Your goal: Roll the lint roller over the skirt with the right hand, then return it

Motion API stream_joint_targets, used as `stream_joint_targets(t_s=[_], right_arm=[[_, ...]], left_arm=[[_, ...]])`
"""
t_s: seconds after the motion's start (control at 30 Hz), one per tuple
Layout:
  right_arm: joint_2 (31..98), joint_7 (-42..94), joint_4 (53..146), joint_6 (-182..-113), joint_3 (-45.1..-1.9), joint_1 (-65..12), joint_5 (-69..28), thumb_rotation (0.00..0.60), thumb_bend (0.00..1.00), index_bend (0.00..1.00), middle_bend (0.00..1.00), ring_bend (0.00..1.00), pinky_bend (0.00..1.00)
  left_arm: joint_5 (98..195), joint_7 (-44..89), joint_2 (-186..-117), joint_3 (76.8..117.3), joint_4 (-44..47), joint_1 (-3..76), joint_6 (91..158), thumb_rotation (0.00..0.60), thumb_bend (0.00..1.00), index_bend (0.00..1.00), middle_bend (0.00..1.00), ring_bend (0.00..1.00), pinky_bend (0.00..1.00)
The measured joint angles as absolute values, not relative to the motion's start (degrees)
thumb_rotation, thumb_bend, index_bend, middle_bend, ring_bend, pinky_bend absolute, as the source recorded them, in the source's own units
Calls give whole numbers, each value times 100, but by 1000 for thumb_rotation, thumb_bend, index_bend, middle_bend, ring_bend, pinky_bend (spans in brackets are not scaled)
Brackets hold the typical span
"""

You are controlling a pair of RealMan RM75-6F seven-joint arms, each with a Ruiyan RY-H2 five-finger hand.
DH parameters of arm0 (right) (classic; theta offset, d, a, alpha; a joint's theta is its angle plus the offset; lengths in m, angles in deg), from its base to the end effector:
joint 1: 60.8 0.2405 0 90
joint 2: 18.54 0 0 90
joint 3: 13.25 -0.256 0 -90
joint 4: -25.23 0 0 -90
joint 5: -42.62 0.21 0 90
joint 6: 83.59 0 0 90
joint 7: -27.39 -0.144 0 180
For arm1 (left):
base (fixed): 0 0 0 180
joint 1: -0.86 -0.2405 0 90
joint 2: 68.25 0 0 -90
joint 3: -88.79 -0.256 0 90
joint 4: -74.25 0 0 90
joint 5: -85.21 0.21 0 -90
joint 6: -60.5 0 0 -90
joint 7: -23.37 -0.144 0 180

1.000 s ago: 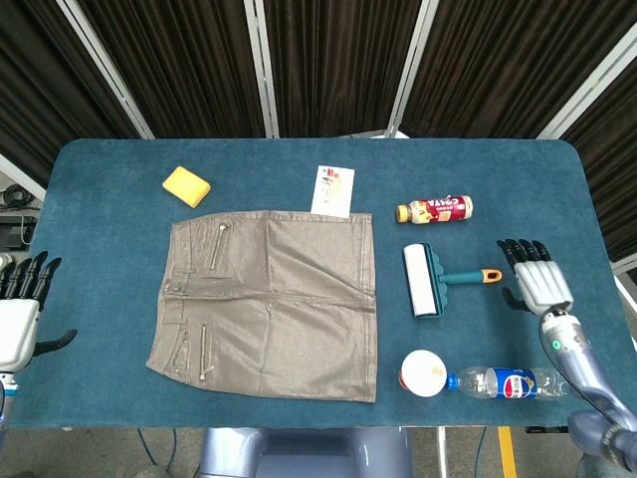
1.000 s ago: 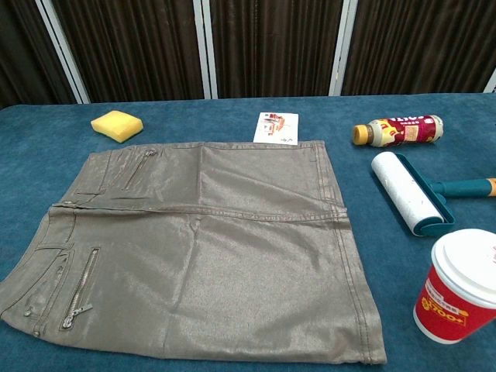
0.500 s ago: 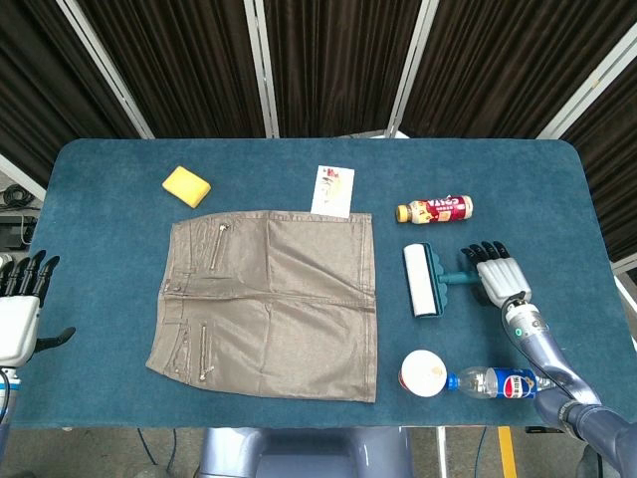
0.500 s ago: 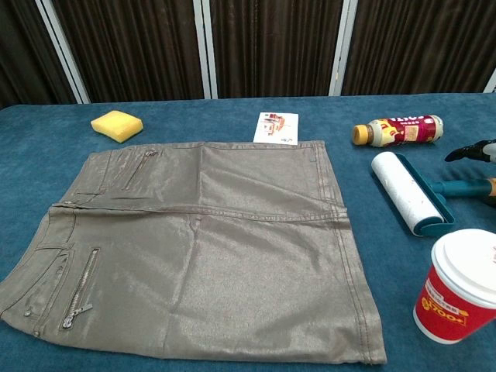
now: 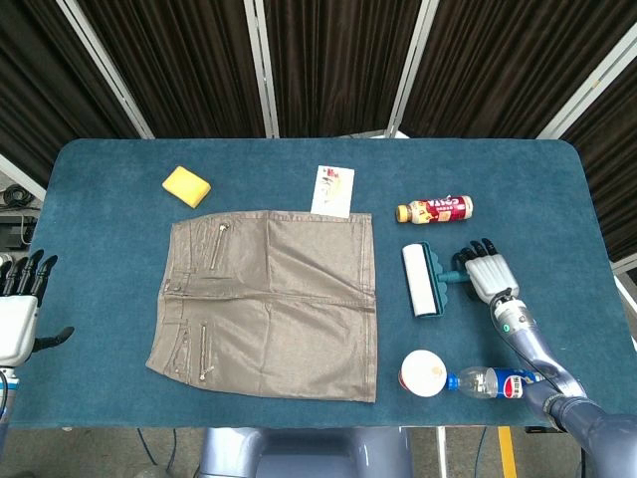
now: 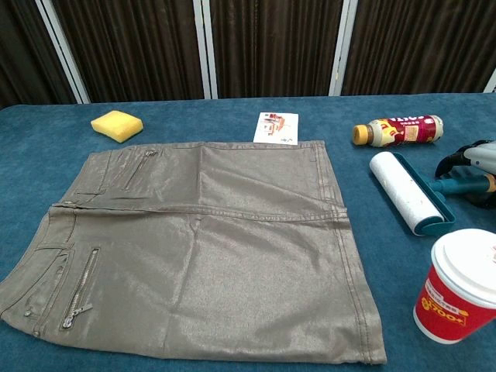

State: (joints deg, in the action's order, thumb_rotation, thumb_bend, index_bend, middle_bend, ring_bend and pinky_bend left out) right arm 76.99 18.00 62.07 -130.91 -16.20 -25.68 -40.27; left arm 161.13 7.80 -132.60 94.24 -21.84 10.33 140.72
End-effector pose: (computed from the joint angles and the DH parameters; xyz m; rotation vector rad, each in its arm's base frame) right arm -0.3365 -0.3759 0.0238 1.7795 -0.8417 0.5379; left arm -0.3049 0.2126 0.1547 -1.3876 -0.8225 -0.7106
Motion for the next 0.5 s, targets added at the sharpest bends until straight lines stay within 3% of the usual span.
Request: stream_joint_targets(t_s=[0.17, 0.5], right_arm=[[7774, 1575, 6036, -13361, -1562, -2578, -4180, 600, 762, 488, 478, 324, 345], [7597, 1286, 6244, -14083, -1461, -2538, -4545, 600, 785, 497, 479, 327, 346]], left_arm=[[16085, 795, -13258, 9423, -2168, 1034, 14057, 600, 0, 0, 0, 0, 0], [16161, 889, -13190, 9404, -2248, 1022, 14091, 600, 0, 0, 0, 0, 0]])
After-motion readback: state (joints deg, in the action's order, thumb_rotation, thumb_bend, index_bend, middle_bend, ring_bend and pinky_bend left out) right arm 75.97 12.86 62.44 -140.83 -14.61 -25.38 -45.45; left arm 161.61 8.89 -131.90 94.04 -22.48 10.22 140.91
